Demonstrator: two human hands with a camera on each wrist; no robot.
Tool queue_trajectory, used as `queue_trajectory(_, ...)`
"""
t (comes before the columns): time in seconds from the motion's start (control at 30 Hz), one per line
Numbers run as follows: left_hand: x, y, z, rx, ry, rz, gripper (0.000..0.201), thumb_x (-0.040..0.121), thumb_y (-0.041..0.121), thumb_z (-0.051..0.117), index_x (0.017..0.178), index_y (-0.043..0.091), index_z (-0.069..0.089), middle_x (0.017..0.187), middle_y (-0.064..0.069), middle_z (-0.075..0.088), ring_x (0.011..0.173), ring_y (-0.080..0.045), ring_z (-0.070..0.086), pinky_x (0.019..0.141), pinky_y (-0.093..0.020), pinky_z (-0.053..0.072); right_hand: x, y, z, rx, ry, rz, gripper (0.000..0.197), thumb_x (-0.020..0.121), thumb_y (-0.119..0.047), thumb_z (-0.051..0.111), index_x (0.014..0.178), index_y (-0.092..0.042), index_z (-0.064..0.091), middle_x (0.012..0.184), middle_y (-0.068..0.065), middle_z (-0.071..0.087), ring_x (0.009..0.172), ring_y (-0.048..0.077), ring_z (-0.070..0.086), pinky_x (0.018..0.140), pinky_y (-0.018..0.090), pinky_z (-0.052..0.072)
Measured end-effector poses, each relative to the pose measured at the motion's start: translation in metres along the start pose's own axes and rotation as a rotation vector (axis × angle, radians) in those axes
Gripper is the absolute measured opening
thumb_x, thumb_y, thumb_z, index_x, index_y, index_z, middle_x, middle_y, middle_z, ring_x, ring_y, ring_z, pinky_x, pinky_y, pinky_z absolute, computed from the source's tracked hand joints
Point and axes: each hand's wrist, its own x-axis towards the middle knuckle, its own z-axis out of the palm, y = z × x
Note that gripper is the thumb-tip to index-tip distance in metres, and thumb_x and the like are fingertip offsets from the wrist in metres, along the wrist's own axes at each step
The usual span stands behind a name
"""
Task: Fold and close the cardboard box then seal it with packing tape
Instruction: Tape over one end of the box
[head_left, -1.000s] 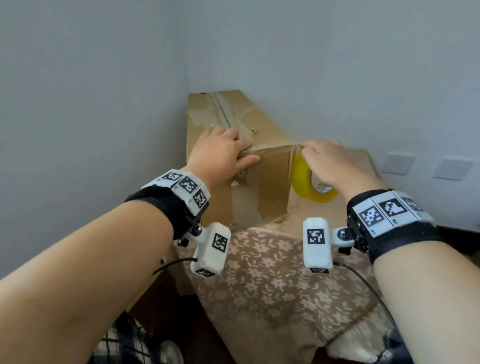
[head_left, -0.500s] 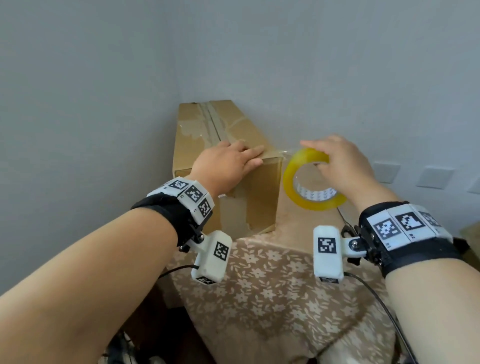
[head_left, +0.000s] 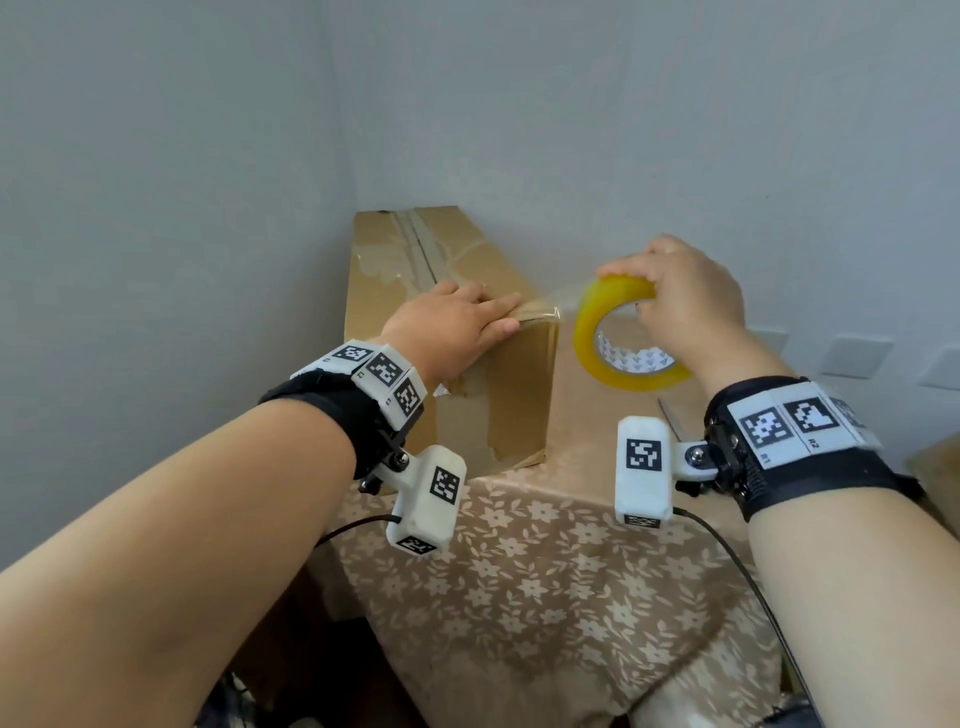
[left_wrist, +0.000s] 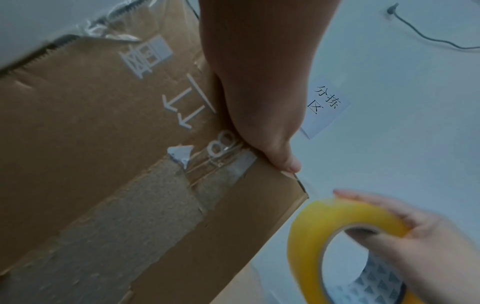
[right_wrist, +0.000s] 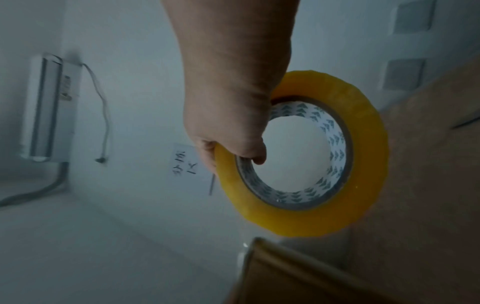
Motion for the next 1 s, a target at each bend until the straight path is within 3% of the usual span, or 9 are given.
queue_trajectory(0.07,0.001,0.002,-0.001,0.003,-0.017,0.003,0.053,0.098,0.052,0.015,0.148,0.037,0.022,0.141,0.002,0.041,0.122,-0.026,0.039,0.103,-0.035,0.032,-0.008,0.014,0.012,0.034,-0.055,0.032,0.061,0.081,0.008,0.053,0.114,-0.042,0.065,0.088,-0.009,0.043,0.083,0.019,0.048,0.068,0.029,0.034)
queue_trajectory(0.2,0.004,0.002,-0.002,0.017,-0.039,0.005,0.054,0.097,0.053,0.014,0.148,0.037,0.018,0.141,0.001,0.040,0.122,-0.026,0.038,0.105,-0.035,0.031,-0.016,0.022,0.030,0.114,-0.065,0.061,0.060,0.081,0.005,0.057,0.113,-0.046,0.064,0.086,-0.009,0.044,0.083,0.020,0.052,0.069,0.036,0.046)
queue_trajectory(0.4,0.003,0.001,-0.002,0.037,-0.057,0.004,0.055,0.097,0.053,0.014,0.149,0.037,0.015,0.141,0.000,0.039,0.122,-0.026,0.038,0.103,-0.036,0.032,0.003,0.018,0.012,0.141,-0.020,0.015,0.057,0.081,0.005,0.056,0.110,-0.043,0.067,0.094,-0.004,0.053,0.091,0.023,0.054,0.070,0.029,0.038)
queue_trajectory(0.53,0.003,-0.001,-0.002,0.036,-0.063,0.007,0.055,0.097,0.053,0.014,0.150,0.035,0.011,0.141,-0.001,0.039,0.123,-0.027,0.037,0.103,-0.039,0.035,0.020,-0.002,-0.007,0.111,0.038,-0.033,0.051,0.083,0.001,0.057,0.108,-0.042,0.068,0.092,-0.006,0.051,0.090,0.021,0.053,0.068,0.028,0.034)
queue_trajectory(0.73,0.002,-0.001,-0.004,0.048,-0.080,0.027,0.054,0.099,0.049,0.013,0.150,0.032,0.010,0.143,-0.003,0.038,0.123,-0.028,0.037,0.105,-0.039,0.033,0.007,0.015,0.010,0.220,-0.029,0.044,0.044,0.085,-0.006,0.061,0.101,-0.047,0.067,0.104,-0.005,0.059,0.100,0.023,0.056,0.079,0.032,0.044)
queue_trajectory(0.83,0.002,-0.001,-0.004,0.049,-0.083,0.024,0.054,0.099,0.050,0.013,0.150,0.032,0.011,0.143,-0.002,0.037,0.124,-0.028,0.037,0.105,-0.040,0.033,-0.004,0.025,0.027,0.277,-0.067,0.072,0.051,0.085,-0.004,0.058,0.098,-0.053,0.063,0.099,-0.009,0.055,0.098,0.021,0.055,0.080,0.034,0.045)
queue_trajectory(1.0,0.004,0.002,-0.002,0.110,-0.065,0.039,0.054,0.097,0.051,0.011,0.148,0.040,-0.003,0.142,-0.005,0.039,0.118,-0.030,0.041,0.102,-0.043,0.038,-0.013,0.030,0.046,0.331,-0.049,0.089,0.053,0.086,0.002,0.056,0.107,-0.045,0.065,0.095,-0.004,0.055,0.092,0.022,0.055,0.078,0.036,0.047)
